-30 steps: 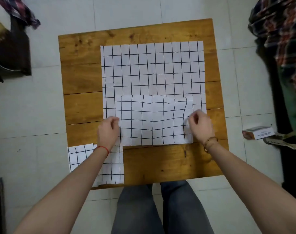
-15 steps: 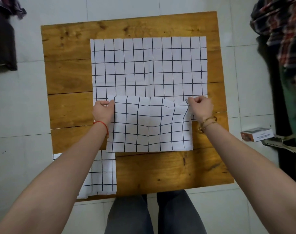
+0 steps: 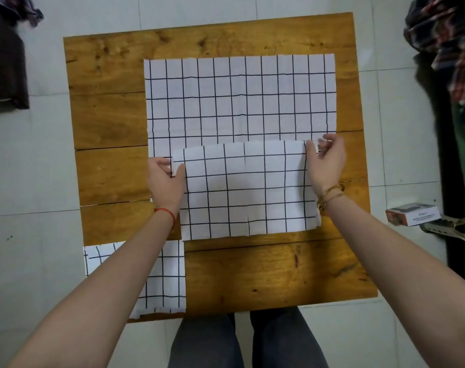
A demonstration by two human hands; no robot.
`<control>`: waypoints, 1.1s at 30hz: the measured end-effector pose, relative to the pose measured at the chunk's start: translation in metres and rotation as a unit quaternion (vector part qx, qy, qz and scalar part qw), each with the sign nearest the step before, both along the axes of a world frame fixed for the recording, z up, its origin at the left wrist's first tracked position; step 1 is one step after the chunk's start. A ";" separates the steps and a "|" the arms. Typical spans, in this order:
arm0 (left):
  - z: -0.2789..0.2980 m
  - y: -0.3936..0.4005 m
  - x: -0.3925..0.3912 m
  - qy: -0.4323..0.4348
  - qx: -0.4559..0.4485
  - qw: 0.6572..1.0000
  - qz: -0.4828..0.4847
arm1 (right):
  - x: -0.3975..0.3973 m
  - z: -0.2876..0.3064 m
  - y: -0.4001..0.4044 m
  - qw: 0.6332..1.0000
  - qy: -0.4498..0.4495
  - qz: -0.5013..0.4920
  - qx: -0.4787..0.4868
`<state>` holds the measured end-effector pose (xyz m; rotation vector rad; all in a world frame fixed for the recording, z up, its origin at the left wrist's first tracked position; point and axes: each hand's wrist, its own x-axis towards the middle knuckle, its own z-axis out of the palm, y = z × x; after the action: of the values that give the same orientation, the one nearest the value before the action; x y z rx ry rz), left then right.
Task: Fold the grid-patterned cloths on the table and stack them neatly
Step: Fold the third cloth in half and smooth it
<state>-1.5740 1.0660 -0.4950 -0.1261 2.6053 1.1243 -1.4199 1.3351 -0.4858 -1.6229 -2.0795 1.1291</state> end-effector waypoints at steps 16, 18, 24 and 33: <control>-0.020 0.008 0.024 0.081 -0.274 0.879 -0.383 | -0.070 -0.014 -0.133 0.753 -0.256 0.571 0.201; -0.022 0.007 0.024 0.083 -0.286 0.874 -0.385 | -0.069 -0.015 -0.129 0.753 -0.267 0.567 0.200; -0.019 0.004 0.022 0.090 -0.311 0.856 -0.403 | -0.033 -0.016 -0.077 0.781 -0.303 0.512 0.190; -0.018 0.006 0.023 0.084 -0.321 0.852 -0.405 | 0.041 -0.007 0.018 0.840 -0.348 0.374 0.183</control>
<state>-1.5506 1.0724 -0.5131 0.8810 2.6006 -0.0421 -1.3794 1.3527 -0.4924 -1.1142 -3.3157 0.1850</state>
